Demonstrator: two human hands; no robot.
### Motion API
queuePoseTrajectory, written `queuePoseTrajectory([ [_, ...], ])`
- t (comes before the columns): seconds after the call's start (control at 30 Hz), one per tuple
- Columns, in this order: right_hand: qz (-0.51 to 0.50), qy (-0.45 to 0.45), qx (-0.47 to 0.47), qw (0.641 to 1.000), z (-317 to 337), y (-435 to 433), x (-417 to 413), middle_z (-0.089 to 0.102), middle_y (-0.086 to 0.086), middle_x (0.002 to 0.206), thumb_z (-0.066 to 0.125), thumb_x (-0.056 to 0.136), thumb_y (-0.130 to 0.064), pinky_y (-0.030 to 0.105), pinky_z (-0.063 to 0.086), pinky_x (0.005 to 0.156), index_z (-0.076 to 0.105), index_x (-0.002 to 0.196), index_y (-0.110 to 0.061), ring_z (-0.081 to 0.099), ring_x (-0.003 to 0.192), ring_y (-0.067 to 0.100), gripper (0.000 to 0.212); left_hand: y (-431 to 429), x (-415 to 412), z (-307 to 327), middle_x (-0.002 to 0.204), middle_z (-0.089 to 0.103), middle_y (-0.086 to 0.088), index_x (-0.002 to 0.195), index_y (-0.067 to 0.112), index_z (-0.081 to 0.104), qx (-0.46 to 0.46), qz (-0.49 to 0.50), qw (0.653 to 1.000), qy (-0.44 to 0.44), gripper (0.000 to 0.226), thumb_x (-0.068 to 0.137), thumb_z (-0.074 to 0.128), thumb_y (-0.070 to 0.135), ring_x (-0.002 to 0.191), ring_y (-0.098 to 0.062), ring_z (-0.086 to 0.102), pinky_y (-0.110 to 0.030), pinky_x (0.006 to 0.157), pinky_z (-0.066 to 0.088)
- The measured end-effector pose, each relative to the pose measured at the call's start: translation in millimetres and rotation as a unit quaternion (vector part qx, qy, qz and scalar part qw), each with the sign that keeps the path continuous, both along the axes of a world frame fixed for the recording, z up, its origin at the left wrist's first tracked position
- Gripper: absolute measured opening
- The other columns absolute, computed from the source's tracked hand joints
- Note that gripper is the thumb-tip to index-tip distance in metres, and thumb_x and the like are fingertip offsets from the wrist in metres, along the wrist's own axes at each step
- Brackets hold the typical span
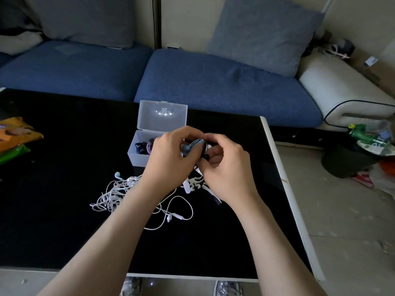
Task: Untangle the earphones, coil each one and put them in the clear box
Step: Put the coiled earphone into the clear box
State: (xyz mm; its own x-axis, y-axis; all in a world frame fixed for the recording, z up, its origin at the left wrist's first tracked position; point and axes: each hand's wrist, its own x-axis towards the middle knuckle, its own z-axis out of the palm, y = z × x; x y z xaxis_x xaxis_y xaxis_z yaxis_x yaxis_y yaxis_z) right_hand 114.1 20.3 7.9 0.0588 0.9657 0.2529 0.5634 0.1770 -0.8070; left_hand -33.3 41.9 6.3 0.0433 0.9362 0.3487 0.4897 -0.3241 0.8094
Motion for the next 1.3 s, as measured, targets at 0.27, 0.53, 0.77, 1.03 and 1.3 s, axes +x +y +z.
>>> queuePoseTrajectory([
  [0.27,-0.025,0.088,-0.033,0.995,1,3,0,0.075,-0.014,0.081,0.083,0.087,-0.014,0.018,0.059,0.071,0.079,0.107,-0.024,0.073,0.076,-0.001,0.022,1,-3,-3,0.106,0.074,0.02,0.127,0.035,0.072,-0.005,-0.015,1.0,-0.001,0.031,0.098,0.071,0.022,0.099,0.003,0.068,-0.018,0.085,0.054],
  [0.53,-0.066,0.224,-0.021,0.972,-1,10,-3,0.078,0.002,0.086,0.083,0.088,-0.013,0.041,0.067,0.073,0.078,0.104,-0.025,0.079,0.078,0.021,0.02,2,-2,-4,0.089,0.077,0.018,0.11,0.028,0.08,0.003,0.015,0.999,-0.029,0.014,0.098,0.073,0.025,0.086,0.0,0.073,-0.025,0.079,0.062],
  [0.77,-0.064,0.295,-0.023,0.953,-1,16,-4,0.08,0.004,0.091,0.082,0.09,-0.009,0.041,0.066,0.083,0.076,0.109,-0.02,0.08,0.084,0.019,0.022,1,1,-4,0.096,0.075,0.013,0.112,0.022,0.074,0.003,0.055,0.998,-0.034,0.023,0.09,0.079,0.015,0.088,0.003,0.071,-0.007,0.073,0.052],
  [1.03,-0.048,0.35,-0.031,0.935,3,14,-3,0.08,0.008,0.094,0.076,0.095,-0.002,0.036,0.065,0.086,0.074,0.114,-0.014,0.08,0.087,0.019,0.023,1,2,-1,0.094,0.077,0.018,0.105,0.026,0.074,-0.072,0.052,0.992,-0.095,0.015,0.092,0.081,0.026,0.081,0.005,0.073,-0.007,0.07,0.049],
  [1.3,-0.042,0.193,-0.039,0.979,-3,15,-2,0.079,-0.003,0.082,0.08,0.092,-0.018,0.045,0.066,0.081,0.081,0.111,-0.028,0.078,0.077,0.015,0.022,5,-2,-7,0.092,0.078,0.015,0.105,0.024,0.074,-0.08,0.064,0.987,-0.125,0.014,0.093,0.08,0.024,0.079,0.0,0.075,-0.03,0.079,0.061],
])
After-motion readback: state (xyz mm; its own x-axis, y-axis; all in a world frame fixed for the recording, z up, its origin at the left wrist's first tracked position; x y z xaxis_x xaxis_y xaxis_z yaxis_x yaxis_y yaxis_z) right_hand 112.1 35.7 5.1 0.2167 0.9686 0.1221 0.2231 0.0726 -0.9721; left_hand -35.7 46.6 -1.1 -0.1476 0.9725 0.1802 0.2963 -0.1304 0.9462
